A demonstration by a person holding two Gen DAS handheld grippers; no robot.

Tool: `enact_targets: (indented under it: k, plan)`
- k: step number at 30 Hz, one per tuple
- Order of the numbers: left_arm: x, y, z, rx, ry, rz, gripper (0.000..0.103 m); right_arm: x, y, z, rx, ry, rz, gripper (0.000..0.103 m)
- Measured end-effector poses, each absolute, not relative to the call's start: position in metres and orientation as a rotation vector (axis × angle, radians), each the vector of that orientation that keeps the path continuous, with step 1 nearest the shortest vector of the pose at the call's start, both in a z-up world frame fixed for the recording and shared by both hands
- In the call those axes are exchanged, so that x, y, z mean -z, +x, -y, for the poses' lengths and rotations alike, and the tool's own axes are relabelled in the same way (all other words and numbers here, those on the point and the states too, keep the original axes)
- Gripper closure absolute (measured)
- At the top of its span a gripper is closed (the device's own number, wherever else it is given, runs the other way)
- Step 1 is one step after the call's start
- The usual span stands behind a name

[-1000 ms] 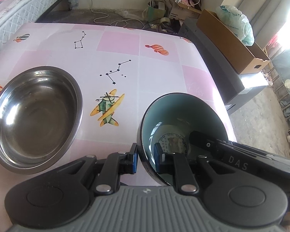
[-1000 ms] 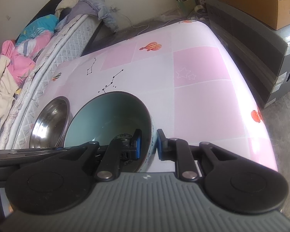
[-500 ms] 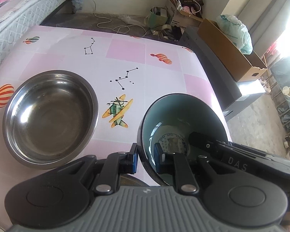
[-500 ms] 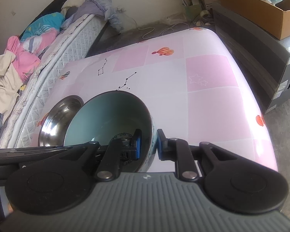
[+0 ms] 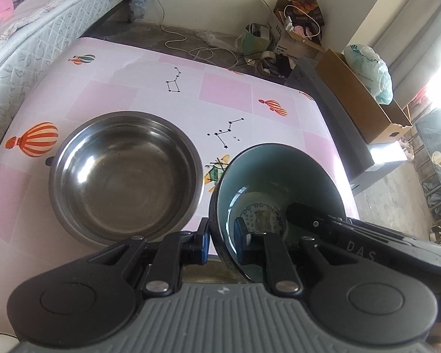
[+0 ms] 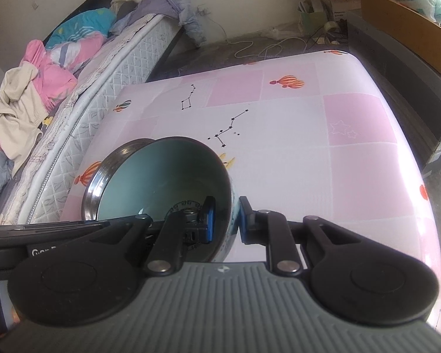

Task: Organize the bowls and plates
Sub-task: 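Carry the teal bowl toward the placed steel bowl with the right gripper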

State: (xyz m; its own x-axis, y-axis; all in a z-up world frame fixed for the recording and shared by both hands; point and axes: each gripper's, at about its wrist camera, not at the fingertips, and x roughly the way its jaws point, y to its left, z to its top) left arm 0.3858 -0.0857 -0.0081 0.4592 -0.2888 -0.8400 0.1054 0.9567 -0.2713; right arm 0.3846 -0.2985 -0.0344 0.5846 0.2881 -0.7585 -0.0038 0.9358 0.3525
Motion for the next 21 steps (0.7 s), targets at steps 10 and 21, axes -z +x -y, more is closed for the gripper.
enact_targets:
  k: [10,21]
  plan:
    - [0.001,0.384,0.03,0.179,-0.227,-1.049,0.087,0.025,0.396,0.24,-0.241,0.312,-0.95,0.087]
    - [0.01,0.4,-0.014,0.113,-0.27,-1.05,0.087,0.032,0.427,0.186,-0.291,0.299,-0.976,0.087]
